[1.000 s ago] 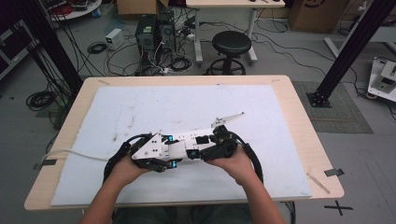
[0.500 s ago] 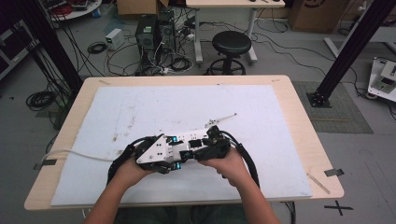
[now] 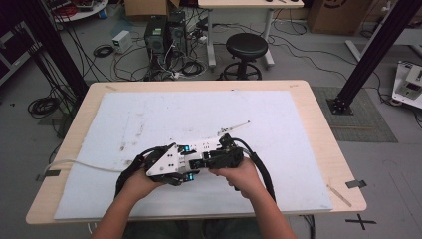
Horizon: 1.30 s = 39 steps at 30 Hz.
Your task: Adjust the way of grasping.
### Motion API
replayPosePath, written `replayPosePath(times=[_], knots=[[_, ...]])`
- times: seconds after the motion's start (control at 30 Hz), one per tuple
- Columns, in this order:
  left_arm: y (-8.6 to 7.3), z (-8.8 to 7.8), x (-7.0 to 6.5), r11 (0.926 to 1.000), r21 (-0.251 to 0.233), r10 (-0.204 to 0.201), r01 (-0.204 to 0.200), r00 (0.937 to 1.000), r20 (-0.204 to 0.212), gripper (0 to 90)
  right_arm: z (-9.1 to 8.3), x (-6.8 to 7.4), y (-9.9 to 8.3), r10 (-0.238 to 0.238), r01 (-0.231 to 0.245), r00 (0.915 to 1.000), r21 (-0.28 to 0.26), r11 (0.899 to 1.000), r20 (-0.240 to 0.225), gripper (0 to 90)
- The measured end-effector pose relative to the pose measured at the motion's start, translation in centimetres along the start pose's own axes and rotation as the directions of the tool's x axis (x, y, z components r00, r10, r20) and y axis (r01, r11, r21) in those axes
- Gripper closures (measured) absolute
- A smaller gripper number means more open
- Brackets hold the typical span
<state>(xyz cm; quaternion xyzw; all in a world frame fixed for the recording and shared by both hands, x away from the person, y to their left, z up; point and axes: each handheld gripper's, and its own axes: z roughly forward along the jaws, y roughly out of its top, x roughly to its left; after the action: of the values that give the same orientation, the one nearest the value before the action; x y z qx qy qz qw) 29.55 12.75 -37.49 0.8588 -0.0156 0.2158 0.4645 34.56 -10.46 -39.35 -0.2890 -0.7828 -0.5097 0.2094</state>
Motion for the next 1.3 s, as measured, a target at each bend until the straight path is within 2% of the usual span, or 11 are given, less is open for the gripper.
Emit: replayPosePath(times=[0.2, 0.53, 0.73, 0.77, 0.8, 1.0, 1.03, 1.13, 1.17, 1.27, 1.3], knots=[[0.1, 0.1, 0.0, 0.9999, -0.001, 0.010, -0.010, 0.9999, 0.000, 42.5, 0.2, 0.0, 0.0, 0.004, -0.004, 0.9998, 0.004, 1.000, -0.022, 49.8], [0.1, 0.2, -0.1, 0.9994, 0.007, 0.033, -0.033, 0.9994, -0.004, 42.3, 0.1, -0.2, 0.0, 0.033, -0.032, 0.9988, 0.012, 0.999, -0.036, 55.5], [0.1, 0.5, 0.0, 0.9994, 0.021, 0.026, -0.026, 0.9996, 0.005, 40.1, -0.1, -0.1, 0.1, 0.033, -0.033, 0.9989, 0.005, 0.999, -0.034, 59.7], [0.1, 0.8, 0.1, 0.9993, 0.027, -0.023, 0.024, 0.9993, -0.030, 29.5, -0.2, -0.1, 0.1, 0.024, -0.024, 0.9995, 0.006, 1.000, -0.022, 62.3], [0.1, 0.8, 0.1, 0.9991, 0.027, -0.032, 0.033, 0.9988, -0.036, 25.4, -0.3, 0.0, 0.1, 0.029, -0.029, 0.9995, 0.001, 1.000, -0.014, 62.7], [0.1, 0.6, 0.2, 0.9974, 0.045, -0.055, 0.057, 0.9973, -0.049, 23.5, -0.8, 0.1, 0.1, 0.006, -0.006, 1.0000, -0.015, 1.000, -0.001, 63.1], [-0.2, 0.0, 0.4, 0.9958, 0.046, -0.077, 0.079, 0.9954, -0.057, 23.0, -1.3, 0.0, 0.2, -0.007, 0.007, 0.9996, -0.019, 1.000, 0.026, 63.3], [-0.3, -0.3, 0.5, 0.9950, 0.042, -0.088, 0.091, 0.9942, -0.061, 23.0, -1.5, 0.0, 0.1, -0.010, 0.010, 0.9995, -0.021, 1.000, 0.030, 63.3], [-0.5, -0.8, 0.6, 0.9935, 0.050, -0.099, 0.103, 0.9928, -0.067, 23.0, -1.9, 0.1, 0.2, -0.022, 0.023, 0.9986, -0.031, 0.999, 0.048, 63.3], [-0.5, -0.8, 0.6, 0.9935, 0.050, -0.099, 0.103, 0.9928, -0.067, 23.0, -2.1, 0.1, 0.2, -0.020, 0.022, 0.9987, -0.034, 0.999, 0.047, 63.3], [-0.8, -1.8, 1.0, 0.9904, 0.060, -0.120, 0.125, 0.9896, -0.080, 22.9, -2.7, 0.2, 0.3, -0.034, 0.037, 0.9977, -0.045, 0.998, 0.058, 63.4]])
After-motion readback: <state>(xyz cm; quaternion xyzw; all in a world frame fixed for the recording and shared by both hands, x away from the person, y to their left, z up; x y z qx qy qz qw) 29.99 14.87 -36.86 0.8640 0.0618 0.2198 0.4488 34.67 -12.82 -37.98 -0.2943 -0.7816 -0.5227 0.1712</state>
